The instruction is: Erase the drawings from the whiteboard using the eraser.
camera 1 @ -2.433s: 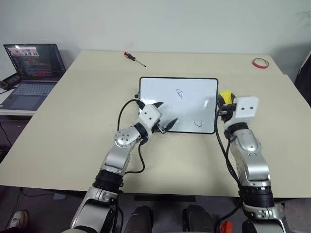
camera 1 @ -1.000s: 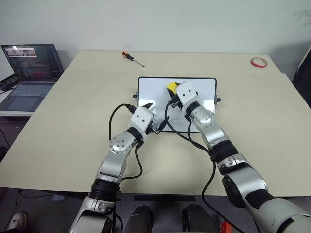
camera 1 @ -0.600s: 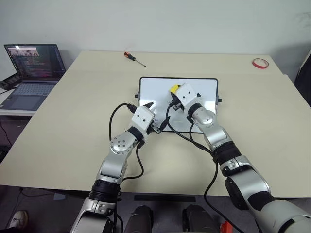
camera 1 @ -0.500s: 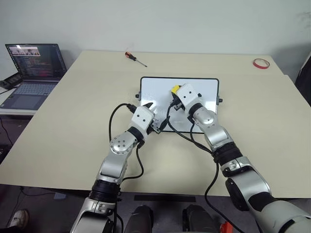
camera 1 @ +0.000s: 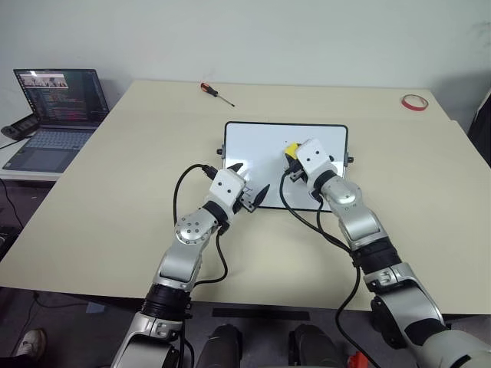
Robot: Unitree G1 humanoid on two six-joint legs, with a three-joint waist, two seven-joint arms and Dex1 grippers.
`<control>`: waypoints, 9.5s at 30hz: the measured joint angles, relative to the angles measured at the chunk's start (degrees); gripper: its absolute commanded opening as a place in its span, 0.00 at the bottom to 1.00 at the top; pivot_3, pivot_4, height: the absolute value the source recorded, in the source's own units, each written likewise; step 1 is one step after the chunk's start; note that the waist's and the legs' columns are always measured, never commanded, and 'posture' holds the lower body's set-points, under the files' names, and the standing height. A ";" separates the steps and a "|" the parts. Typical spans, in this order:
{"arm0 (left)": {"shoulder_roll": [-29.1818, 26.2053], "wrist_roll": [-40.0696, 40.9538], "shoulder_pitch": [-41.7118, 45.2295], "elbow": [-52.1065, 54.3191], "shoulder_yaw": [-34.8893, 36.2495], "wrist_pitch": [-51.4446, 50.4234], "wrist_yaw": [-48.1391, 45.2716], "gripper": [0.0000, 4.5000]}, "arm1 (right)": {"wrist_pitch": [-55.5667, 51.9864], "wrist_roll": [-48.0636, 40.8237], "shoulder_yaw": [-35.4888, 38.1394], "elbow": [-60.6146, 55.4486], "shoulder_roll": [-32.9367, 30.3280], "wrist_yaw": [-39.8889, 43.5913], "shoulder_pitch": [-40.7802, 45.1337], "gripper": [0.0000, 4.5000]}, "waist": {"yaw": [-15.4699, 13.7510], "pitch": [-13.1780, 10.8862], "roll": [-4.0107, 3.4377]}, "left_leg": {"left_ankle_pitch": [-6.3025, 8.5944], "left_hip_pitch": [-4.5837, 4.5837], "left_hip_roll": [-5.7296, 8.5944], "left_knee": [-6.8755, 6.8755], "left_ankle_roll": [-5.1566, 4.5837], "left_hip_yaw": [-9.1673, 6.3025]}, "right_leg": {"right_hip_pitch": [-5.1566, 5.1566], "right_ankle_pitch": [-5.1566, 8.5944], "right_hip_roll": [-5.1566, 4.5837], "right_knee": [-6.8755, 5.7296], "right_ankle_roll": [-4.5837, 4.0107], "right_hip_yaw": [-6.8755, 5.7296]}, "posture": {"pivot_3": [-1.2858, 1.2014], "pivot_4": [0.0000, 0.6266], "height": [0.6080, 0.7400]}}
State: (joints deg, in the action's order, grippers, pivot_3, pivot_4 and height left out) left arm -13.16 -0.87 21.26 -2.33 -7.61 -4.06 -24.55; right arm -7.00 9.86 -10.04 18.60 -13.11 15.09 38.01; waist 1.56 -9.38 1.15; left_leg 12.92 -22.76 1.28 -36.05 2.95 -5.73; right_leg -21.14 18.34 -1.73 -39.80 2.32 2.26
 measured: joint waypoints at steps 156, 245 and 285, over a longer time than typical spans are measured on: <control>-6.70 11.76 -13.30 13.80 -0.88 -1.62 -12.24 1.00 | 5.65 6.85 -1.76 -18.30 -23.99 11.91 -24.07 0.28 | -0.27 -0.09 -0.06 | -0.01 0.60 -0.01 0.10 -0.06 -0.17 | 0.99 -0.12 -0.03 0.87 0.21 -0.04 | 0.52 0.24 1.00; -1.85 9.32 -25.97 21.69 9.26 -7.41 6.72 1.00 | 15.75 -3.05 -6.07 -13.11 4.21 7.66 -12.18 0.28 | 0.14 -0.80 0.12 | 0.00 -0.17 0.01 0.34 0.00 -0.02 | 0.01 -0.09 -0.30 0.84 0.08 -0.08 | 0.52 0.24 1.00; -0.59 9.49 -28.59 24.65 7.90 -9.03 6.92 1.00 | 32.61 4.92 -10.30 34.56 12.38 8.16 6.49 0.28 | 0.28 -0.75 0.07 | 0.00 0.43 -0.01 0.31 0.00 -0.16 | 0.62 -0.12 -0.18 0.69 0.04 -0.08 | 0.52 0.24 1.00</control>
State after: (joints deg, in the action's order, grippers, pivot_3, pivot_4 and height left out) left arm -13.75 8.61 -7.32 22.32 0.30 -13.09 -17.63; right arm 25.61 14.78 -20.34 53.17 -0.73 23.25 44.50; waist 1.84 -10.13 1.22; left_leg 12.92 -22.33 1.27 -35.74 2.95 -5.88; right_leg -20.52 18.22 -1.91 -39.11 2.36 2.19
